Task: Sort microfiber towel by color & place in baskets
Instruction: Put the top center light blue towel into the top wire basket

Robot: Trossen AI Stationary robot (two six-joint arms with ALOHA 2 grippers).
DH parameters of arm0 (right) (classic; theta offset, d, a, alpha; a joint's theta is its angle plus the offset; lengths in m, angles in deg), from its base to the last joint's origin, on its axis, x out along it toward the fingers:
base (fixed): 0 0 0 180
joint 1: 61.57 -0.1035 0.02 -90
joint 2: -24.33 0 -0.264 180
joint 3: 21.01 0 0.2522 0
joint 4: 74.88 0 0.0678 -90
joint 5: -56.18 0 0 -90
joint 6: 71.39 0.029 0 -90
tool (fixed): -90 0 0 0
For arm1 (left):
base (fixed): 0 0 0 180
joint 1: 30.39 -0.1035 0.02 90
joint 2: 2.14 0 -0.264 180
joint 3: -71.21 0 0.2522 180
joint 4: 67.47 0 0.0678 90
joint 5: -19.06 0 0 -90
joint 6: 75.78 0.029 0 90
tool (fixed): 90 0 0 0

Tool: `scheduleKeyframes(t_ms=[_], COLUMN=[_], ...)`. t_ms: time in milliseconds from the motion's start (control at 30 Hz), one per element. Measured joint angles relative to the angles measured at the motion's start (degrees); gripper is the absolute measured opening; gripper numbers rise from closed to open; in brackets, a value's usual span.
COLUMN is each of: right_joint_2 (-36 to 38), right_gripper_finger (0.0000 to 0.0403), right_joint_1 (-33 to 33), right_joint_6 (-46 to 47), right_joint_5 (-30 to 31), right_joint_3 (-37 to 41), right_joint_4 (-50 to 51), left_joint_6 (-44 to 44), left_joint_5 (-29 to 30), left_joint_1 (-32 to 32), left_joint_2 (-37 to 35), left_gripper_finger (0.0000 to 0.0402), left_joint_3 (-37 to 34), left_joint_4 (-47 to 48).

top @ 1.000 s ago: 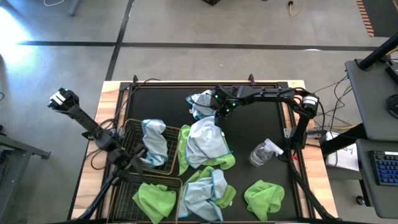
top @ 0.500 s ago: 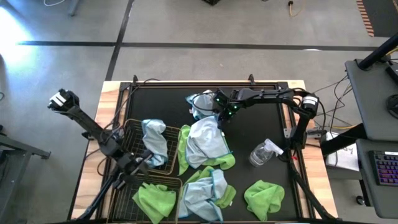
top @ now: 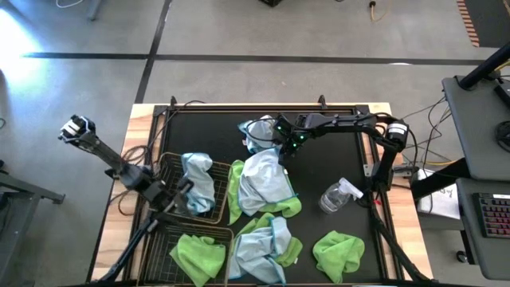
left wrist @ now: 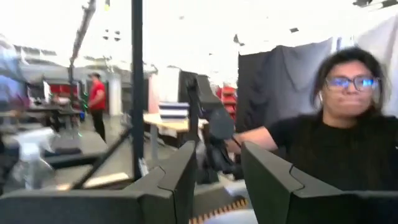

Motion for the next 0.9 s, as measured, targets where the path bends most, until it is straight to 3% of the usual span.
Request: scheduleKeyframes(t_ms=[167, 367, 900], right_joint_2=[0.0, 0.0, 0.0], right_gripper_finger=[0.0171, 0.0171, 0.0171], right_joint_1=[0.0, 0.0, 0.0], right_joint_6=[1.0, 1.0, 0.8], right_joint_5=[0.0, 0.0, 0.0], right_joint_3=[0.1, 0.1, 0.2], right_joint_4=[0.0, 0.0, 0.0], left_joint_6=[0.0, 0.0, 0.0], left_joint_5=[0.1, 0.0, 0.5], left_joint_1=[-8.3, -23.3, -75.9], left_joint_2=[-5.5, -9.9, -29.8], left_gripper_finger=[0.0113, 0.0113, 0.0113], left_joint_3=[-0.1, -0.1, -0.2], left_joint_4=[0.5, 1.0, 1.2])
